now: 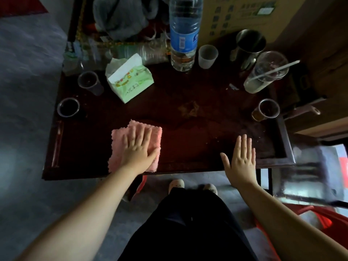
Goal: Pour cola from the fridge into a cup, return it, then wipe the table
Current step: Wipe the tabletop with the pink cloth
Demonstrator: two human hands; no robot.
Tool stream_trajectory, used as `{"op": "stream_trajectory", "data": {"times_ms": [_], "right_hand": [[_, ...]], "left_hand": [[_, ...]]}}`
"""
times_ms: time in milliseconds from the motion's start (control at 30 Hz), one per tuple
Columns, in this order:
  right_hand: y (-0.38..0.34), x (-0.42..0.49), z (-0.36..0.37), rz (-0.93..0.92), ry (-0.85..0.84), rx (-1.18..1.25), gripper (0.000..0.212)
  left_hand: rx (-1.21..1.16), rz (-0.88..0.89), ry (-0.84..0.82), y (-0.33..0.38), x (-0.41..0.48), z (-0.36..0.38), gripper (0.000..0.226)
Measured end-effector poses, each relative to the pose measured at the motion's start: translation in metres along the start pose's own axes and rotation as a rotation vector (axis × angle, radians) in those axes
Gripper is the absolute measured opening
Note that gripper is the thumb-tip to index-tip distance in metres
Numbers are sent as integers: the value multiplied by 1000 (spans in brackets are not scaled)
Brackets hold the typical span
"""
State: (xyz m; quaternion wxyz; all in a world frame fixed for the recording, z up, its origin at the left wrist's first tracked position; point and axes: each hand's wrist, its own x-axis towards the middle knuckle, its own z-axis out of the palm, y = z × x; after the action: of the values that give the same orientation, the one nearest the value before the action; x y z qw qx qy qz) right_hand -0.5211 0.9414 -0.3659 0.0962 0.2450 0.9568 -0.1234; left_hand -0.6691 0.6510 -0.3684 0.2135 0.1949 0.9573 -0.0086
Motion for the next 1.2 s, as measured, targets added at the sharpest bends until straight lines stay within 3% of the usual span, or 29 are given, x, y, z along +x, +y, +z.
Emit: {"op": "stream_trajectory", "data": {"times_ms": [133,467,1200], "right_hand": [[-1,14,2,91,49,-14,85],[2,38,1,-37,53,4,70],[3,39,0,-46,84,65,70]], "left_hand": [[17,-87,109,20,20,0,78],[-11,-223,218,47,59,-1,71],[26,-58,271,78,126,-22,67]]}}
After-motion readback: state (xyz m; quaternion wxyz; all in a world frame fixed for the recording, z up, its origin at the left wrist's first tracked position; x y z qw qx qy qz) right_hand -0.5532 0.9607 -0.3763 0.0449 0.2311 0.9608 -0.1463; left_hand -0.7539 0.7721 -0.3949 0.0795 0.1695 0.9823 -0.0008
